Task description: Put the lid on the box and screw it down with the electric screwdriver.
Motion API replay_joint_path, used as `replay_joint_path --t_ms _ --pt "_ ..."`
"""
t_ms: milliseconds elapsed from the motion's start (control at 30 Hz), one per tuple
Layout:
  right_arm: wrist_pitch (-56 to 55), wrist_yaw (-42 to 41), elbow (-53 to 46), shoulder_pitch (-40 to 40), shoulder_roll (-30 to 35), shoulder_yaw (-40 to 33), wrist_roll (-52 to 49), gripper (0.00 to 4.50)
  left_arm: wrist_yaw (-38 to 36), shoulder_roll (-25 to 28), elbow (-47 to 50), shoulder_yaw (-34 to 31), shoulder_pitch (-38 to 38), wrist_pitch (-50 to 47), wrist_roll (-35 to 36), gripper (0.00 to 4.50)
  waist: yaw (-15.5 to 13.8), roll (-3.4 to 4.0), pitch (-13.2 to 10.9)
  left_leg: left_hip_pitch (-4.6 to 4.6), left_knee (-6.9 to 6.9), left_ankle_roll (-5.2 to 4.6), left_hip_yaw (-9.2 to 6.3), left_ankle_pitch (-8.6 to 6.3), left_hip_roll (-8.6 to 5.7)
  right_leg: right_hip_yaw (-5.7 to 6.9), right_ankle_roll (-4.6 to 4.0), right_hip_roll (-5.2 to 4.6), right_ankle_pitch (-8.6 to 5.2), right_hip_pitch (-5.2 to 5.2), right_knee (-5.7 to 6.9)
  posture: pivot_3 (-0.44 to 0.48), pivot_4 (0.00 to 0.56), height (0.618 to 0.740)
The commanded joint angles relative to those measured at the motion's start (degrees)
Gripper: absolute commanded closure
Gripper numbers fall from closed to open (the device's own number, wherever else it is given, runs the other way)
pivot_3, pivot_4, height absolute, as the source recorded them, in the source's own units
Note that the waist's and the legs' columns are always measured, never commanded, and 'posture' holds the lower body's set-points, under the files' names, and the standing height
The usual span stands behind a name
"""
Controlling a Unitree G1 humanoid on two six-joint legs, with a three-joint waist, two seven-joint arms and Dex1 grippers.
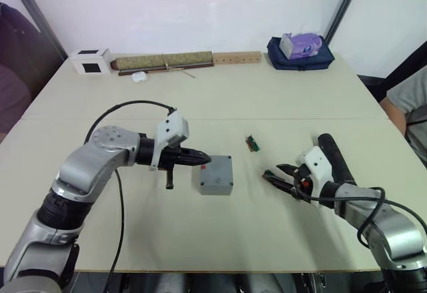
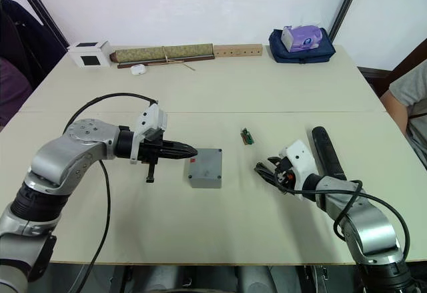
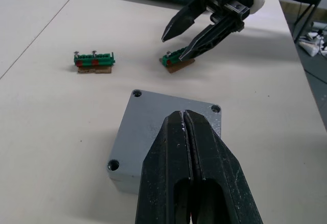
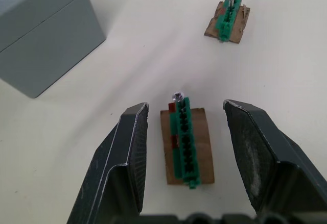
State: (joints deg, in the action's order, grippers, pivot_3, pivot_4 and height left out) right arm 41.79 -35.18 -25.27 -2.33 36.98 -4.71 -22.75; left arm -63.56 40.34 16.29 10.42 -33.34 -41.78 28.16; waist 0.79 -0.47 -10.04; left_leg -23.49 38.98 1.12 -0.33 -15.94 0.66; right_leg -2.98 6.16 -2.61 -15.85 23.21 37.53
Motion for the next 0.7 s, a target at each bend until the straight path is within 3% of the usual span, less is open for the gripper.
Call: replay_joint_path --t_ms 33,467,567,700 --pt "-1.49 0.11 -0.02 -0.97 -0.54 0.15 0.14 2.11 -0.04 0.53 1.27 -0.73 -0.20 0.63 0.17 4.50 -0.01 0.00 0.00 0.00 0.00 0.00 -0.01 0.00 0.00 0.00 0.00 0.00 0.00 0.00 0.00 0.000 0.150 0.740" --pt "-2.71 -0.20 1.32 -1.48 -0.90 1.55 0.55 2.11 0.22 0.74 1.04 -0.41 1.15 1.44 -1.04 4.50 -0.01 0.00 0.00 0.00 0.00 0.00 0.00 0.00 0.00 0.00 0.00 0.00 0.00 0.00 0.00 0.000 0.150 0.740" --pt "-3.21 -0.60 1.36 -1.49 -0.69 1.82 0.82 2.84 0.13 0.72 1.07 -0.26 1.33 1.66 -1.42 4.50 -0.01 0.00 0.00 0.00 0.00 0.00 0.01 0.00 0.00 0.00 0.00 -0.01 0.00 0.00 0.00 0.000 0.150 0.740" --pt "-3.53 -0.44 1.88 -2.10 -0.89 2.25 1.22 4.43 0.04 0.64 0.98 -0.02 1.56 1.98 -1.84 4.50 0.00 0.00 0.00 0.00 0.00 0.00 0.01 0.00 0.00 0.00 0.00 0.00 0.00 0.00 0.00 0.000 0.150 0.740"
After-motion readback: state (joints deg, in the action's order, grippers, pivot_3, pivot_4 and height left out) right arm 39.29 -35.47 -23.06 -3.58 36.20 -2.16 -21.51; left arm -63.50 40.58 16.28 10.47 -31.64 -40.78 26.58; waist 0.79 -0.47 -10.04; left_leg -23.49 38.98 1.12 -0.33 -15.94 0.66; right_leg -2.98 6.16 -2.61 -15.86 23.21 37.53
